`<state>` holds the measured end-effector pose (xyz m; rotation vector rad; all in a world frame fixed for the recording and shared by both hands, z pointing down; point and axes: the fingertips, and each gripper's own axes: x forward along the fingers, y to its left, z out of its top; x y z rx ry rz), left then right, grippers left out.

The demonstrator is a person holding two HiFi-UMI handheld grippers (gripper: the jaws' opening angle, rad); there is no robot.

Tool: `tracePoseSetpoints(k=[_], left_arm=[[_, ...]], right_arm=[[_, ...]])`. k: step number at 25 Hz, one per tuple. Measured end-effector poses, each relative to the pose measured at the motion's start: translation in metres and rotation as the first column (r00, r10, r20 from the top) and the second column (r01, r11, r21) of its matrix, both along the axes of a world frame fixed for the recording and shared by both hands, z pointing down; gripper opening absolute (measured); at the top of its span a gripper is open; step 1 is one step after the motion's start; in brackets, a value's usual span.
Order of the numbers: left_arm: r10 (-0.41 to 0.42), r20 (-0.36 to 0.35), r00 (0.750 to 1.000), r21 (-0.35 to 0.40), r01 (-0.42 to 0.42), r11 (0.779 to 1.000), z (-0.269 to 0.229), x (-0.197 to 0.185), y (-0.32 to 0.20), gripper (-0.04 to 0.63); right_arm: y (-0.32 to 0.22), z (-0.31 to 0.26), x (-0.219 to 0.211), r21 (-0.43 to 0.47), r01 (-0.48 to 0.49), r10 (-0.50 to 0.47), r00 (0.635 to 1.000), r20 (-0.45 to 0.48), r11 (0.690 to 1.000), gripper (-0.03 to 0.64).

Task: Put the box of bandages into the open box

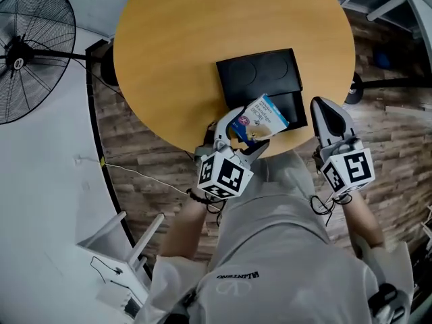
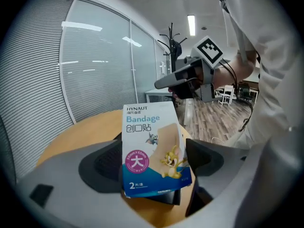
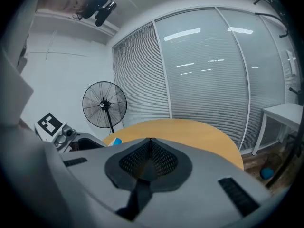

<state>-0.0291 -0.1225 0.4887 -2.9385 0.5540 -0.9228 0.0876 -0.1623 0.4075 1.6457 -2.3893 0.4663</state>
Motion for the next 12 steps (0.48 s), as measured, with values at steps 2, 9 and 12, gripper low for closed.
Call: tracePoseSetpoints(k=[2,9,12], left_arm=[[0.037,0.049,0.998,-0.012,-0.037,0.999,0.016,0.006,0.001,0.422],[0.212,0.264,0.941,-0.05,-0.206,0.977,0.065,0.019,0.01,0.423],[0.258,0.338,0.905,-0.067,-0.25,0.966,0.079,0.019,0.01,0.423]], right_arm=[[-0.005,0.015,-0.002,-0.022,0.021,-0.022,1.0,-0.019,1.0,0.017],[-0.01,0.049,-0.01,-0.095,0.081,-0.081,0.997,0.007,0.992,0.017],[-0.011,0.059,-0.012,-0.118,0.1,-0.098,0.995,0.022,0.988,0.017]])
